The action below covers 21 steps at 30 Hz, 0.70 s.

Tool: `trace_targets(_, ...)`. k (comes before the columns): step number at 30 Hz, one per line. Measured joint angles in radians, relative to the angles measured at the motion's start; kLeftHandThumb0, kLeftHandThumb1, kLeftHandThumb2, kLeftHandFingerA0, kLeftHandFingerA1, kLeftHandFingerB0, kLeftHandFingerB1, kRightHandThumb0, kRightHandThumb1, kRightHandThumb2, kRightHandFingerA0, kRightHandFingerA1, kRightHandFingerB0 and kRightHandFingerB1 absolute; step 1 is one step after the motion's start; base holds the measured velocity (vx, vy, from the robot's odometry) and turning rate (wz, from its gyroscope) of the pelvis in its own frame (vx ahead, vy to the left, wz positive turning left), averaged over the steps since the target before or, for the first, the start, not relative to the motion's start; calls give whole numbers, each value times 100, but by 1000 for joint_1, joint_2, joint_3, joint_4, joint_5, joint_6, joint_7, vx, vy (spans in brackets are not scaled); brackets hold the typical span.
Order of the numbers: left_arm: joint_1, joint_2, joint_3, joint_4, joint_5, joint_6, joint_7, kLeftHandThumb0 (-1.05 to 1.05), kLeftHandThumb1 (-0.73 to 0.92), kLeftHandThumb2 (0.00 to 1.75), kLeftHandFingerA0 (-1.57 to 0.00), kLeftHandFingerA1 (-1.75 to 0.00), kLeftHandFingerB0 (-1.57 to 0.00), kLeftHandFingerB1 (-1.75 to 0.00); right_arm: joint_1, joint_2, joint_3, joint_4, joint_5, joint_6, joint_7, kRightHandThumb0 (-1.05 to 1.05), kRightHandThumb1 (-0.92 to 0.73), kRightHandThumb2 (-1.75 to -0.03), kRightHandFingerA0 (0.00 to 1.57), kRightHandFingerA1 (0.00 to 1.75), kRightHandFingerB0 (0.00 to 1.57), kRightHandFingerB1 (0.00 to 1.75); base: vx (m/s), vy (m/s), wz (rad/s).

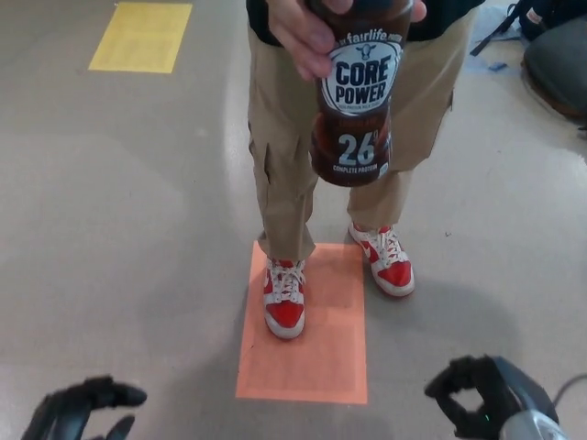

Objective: The robot recieved a bottle of protein shake from a person using its left hand and then shake the protein up and down 2 two times and hand it back to the person

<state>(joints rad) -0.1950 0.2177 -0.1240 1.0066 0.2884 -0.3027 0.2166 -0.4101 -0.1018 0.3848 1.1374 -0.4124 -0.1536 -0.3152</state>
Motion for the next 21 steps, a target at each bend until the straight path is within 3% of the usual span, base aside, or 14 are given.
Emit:
trace_targets(3,-27,10,-8,2,9,-52,23,-22,80,63,-92,-77,-74,-61,-31,1,38,39,-27,-33,-55,-43,-71,-80,96,88,85,59,0,0,0)
trace_targets(8,-57,35,-12,-88,10,-118,14,-19,82,64,-92,-70,-71,-62,-45,2,84,92,-66,-86,-137,-43,-71,-79,98,88,86,61,0,0,0)
trace_targets(10,-70,48,-12,-164,2,-136,-13,-22,82,64,-91,-53,-69,-49,-48,3,97,110,-81,-108,-170,-41,-70,-80,99,90,87,61,0,0,0)
trace_targets(13,-88,55,-10,-306,-21,-136,-66,-23,80,64,-84,-50,-64,-46,-49,7,107,120,-94,-128,-199,-40,-69,-80,99,90,87,60,0,0,0)
trace_targets(15,-96,56,-8,-380,-36,-128,-97,-36,74,62,-54,-40,-41,-35,-50,11,110,124,-99,-140,-213,-39,-67,-82,98,90,87,60,0,0,0)
trace_targets(16,-101,56,-7,-422,-46,-117,-116,-36,74,62,-54,-40,-41,-35,-50,13,112,125,-101,-144,-218,-39,-67,-82,98,90,87,60,0,0,0)
trace_targets(17,-106,56,-6,-455,-55,-107,-131,-47,70,61,-39,-35,-27,-30,-50,14,112,127,-102,-147,-221,-38,-66,-82,100,92,88,60,0,0,0)
trace_targets(18,-111,57,-5,-494,-67,-93,-149,-47,70,61,-39,-35,-27,-30,-50,15,113,128,-104,-151,-225,-38,-66,-82,100,92,88,60,0,0,0)
trace_targets(19,-117,57,-4,-528,-76,-80,-166,-61,54,78,-23,-42,-15,-37,-50,16,113,129,-105,-153,-227,-38,-66,-81,100,92,89,60,0,0,0)
trace_targets(20,-123,57,-3,-561,-89,-63,-183,-70,49,77,-11,-40,-6,-28,-50,18,114,129,-106,-156,-230,-39,-68,-79,100,89,88,57,0,0,0)
trace_targets(21,-129,57,-3,-585,-99,-49,-197,-70,49,77,-11,-40,-6,-28,-50,18,114,129,-107,-157,-232,-39,-68,-79,100,89,88,57,0,0,0)
